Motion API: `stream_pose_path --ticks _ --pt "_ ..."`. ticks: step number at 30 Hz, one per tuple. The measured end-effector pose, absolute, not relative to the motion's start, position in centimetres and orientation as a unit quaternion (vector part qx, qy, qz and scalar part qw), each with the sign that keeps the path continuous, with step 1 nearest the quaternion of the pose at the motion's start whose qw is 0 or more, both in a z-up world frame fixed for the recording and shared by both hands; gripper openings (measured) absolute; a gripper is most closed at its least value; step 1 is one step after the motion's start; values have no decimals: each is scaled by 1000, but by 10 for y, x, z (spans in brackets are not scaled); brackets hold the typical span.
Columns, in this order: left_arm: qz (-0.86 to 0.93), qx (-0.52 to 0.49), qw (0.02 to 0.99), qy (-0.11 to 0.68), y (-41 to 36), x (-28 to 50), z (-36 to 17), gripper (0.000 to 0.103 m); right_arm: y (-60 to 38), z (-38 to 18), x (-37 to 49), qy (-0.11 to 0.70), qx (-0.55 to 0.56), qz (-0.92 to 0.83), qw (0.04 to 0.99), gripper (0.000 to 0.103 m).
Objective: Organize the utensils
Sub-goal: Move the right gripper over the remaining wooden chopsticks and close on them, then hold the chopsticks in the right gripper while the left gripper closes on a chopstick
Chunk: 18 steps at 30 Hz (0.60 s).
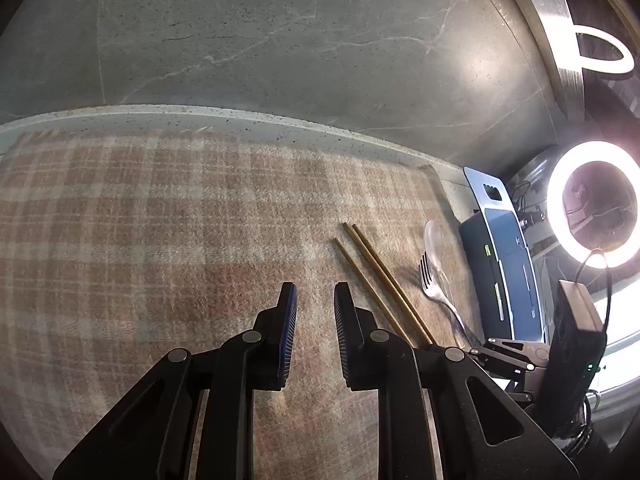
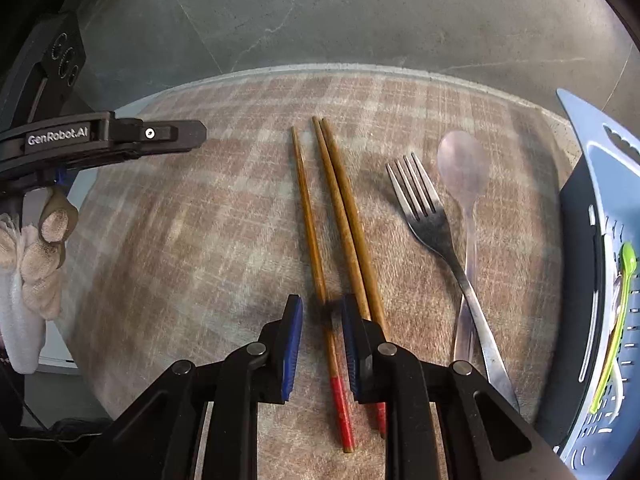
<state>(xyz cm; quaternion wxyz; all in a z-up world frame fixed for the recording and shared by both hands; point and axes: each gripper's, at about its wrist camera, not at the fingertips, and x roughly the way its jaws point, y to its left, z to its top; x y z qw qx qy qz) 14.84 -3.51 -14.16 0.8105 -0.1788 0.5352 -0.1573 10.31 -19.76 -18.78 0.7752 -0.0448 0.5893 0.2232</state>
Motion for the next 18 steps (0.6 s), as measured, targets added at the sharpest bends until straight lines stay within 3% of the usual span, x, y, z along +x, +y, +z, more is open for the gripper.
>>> stream_pose_path --ticks 10,13,18 --pt "-179 -180 799 545 -61 147 -145 16 -216 -174 107 582 6 225 781 17" --pt "-194 -184 789 554 -74 147 -149 16 -217 -181 112 591 8 222 776 6" --pt "-209 -210 760 578 -97 151 -160 16 -215 -185 112 597 4 230 769 6"
